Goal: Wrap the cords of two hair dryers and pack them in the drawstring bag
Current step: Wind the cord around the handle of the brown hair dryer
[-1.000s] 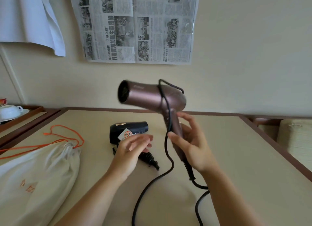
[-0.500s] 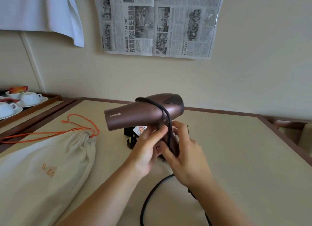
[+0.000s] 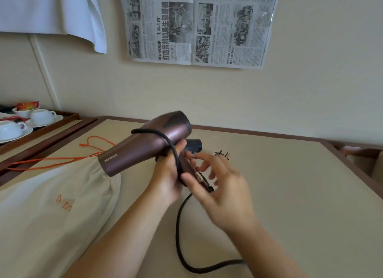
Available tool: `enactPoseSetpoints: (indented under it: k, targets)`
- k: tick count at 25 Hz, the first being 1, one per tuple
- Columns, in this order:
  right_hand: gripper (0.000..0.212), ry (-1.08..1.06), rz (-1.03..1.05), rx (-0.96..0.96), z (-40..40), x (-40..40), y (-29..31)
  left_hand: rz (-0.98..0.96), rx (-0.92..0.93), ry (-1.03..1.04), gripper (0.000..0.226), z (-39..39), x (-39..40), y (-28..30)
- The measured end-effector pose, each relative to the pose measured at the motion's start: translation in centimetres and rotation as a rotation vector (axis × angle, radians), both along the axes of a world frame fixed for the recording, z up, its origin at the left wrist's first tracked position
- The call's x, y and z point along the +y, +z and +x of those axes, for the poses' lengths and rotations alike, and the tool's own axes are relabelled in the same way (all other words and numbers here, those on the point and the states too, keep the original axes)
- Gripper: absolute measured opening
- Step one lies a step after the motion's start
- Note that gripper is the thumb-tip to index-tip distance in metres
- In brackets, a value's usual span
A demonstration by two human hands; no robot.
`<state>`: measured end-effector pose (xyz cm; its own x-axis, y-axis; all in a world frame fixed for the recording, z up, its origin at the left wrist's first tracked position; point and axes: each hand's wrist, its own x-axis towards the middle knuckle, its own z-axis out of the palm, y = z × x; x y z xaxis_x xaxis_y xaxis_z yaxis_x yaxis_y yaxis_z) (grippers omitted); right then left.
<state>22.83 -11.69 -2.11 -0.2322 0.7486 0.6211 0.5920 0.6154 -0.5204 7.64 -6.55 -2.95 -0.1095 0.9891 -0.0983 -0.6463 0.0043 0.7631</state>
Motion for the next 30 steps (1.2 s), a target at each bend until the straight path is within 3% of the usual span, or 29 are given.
enactPoseSetpoints:
  k: [2,4,5,7,9,11,12,13,14,16,17,18,19,21,23,24,26,28,30]
  targets:
    - [0.037,-0.06,0.073,-0.016,-1.5,-0.4,-0.1,0.05,0.024,-0.065,0.036,2.1,-0.8,-0.4]
    - [0.028,-0.065,0.03,0.135,-1.7,-0.1,0.5,0.119,0.222,-0.041,0.031,3.4,-1.0,-0.7]
    - [0.033,-0.016,-0.099,0.286,-1.5,0.0,0.8,0.135,0.35,0.0,0.02,3.7,-1.4,-0.5]
    - [0.04,0.084,-0.473,0.84,-0.1,1.3,2.0,0.131,0.419,0.034,0.016,3.6,-1.6,-0.1]
    - [0.039,0.042,-0.701,1.36,3.1,3.6,3.1,0.114,0.325,0.011,0.016,2.9,-1.8,0.4]
    - [0.035,-0.103,-0.738,1.584,7.7,5.9,3.2,0.086,0.143,-0.015,0.017,1.8,-1.5,0.7]
    - [0.031,-0.227,-0.699,1.549,10.2,6.7,2.7,0.077,0.032,-0.011,0.017,1.2,-1.2,0.9]
    - [0.026,-0.387,-0.669,1.342,12.5,7.6,1.8,0.083,-0.084,0.008,0.018,0.6,-1.0,1.3]
    - [0.024,-0.543,-0.664,1.018,14.4,7.8,1.0,0.103,-0.184,0.048,0.02,-0.2,-0.7,1.7]
    - [0.051,-0.803,-0.751,0.277,16.7,7.6,-0.4,0.122,-0.303,0.146,0.026,-1.6,-0.4,2.1]
    - [0.074,-0.89,-0.749,0.032,17.0,7.3,-0.5,0.129,-0.331,0.181,0.026,-2.3,-0.3,2.0]
    - [0.092,-0.91,-0.639,-0.058,16.6,6.7,-0.1,0.135,-0.341,0.201,0.027,-2.9,-0.1,1.9]
    - [0.097,-0.846,-0.44,-0.069,15.8,6.0,0.9,0.14,-0.334,0.209,0.028,-3.3,0.0,1.8]
    - [0.077,-0.405,-0.104,0.039,12.5,4.5,2.7,0.149,-0.3,0.2,0.03,-3.1,0.1,1.6]
    - [0.067,0.071,-0.186,0.121,7.8,3.1,2.6,0.154,-0.282,0.183,0.034,-2.4,-0.1,1.6]
    - [0.073,0.165,-0.278,0.108,5.7,2.6,1.9,0.153,-0.288,0.179,0.035,-2.3,-0.2,1.6]
    - [0.091,0.175,-0.489,0.056,3.3,2.3,0.7,0.157,-0.291,0.179,0.036,-2.5,-0.2,1.7]
    - [0.088,0.082,-0.669,0.022,3.5,2.9,-0.1,0.169,-0.296,0.215,0.035,-3.3,0.0,1.6]
    - [0.08,-0.04,-0.623,-0.083,4.7,3.3,-0.1,0.177,-0.316,0.255,0.033,-3.9,0.4,1.4]
